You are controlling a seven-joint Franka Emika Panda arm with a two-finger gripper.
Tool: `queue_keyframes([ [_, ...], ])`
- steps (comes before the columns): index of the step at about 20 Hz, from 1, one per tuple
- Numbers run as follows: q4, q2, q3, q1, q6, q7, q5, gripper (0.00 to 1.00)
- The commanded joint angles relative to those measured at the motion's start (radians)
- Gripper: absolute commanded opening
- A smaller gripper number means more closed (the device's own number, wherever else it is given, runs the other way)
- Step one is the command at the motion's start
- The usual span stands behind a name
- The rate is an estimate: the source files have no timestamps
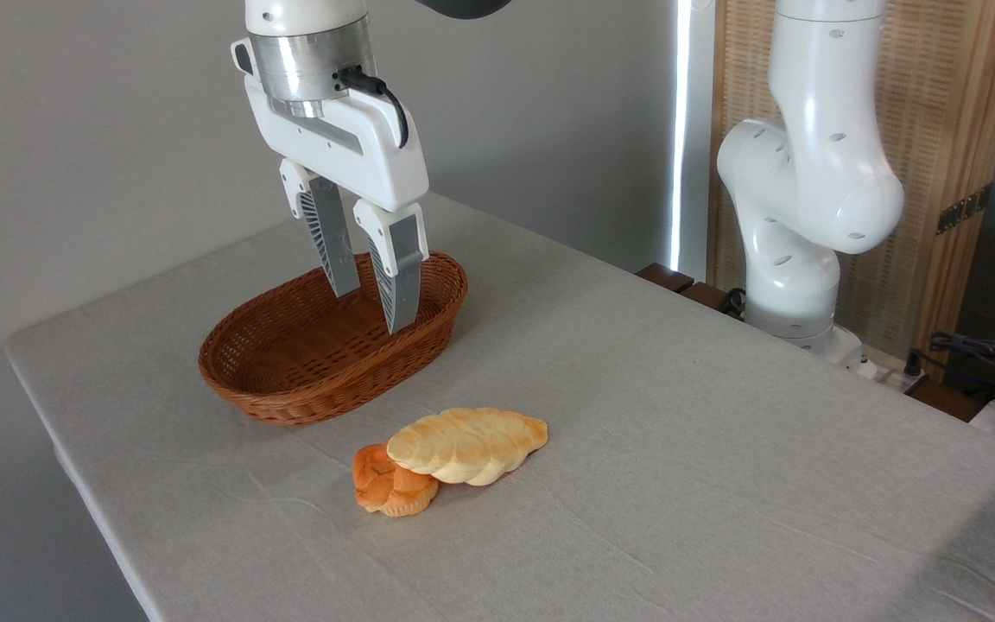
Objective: Put bread into the basket
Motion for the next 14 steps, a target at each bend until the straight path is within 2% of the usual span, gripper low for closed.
queue_keyframes([
  [1,0.014,0.010,0.005,-0.003,-0.011,0.006,-0.009,1.00],
  [6,0.007,0.041,0.003,-0.011,-0.020,0.011,-0.006,1.00],
  [10,-0.042,0.063,0.003,-0.012,0.072,0.014,-0.002,1.00],
  [12,-0.099,0.037,0.014,-0.001,0.092,0.078,0.000,1.00],
  [14,-0.169,-0.006,0.040,0.002,0.101,0.153,0.027,1.00],
])
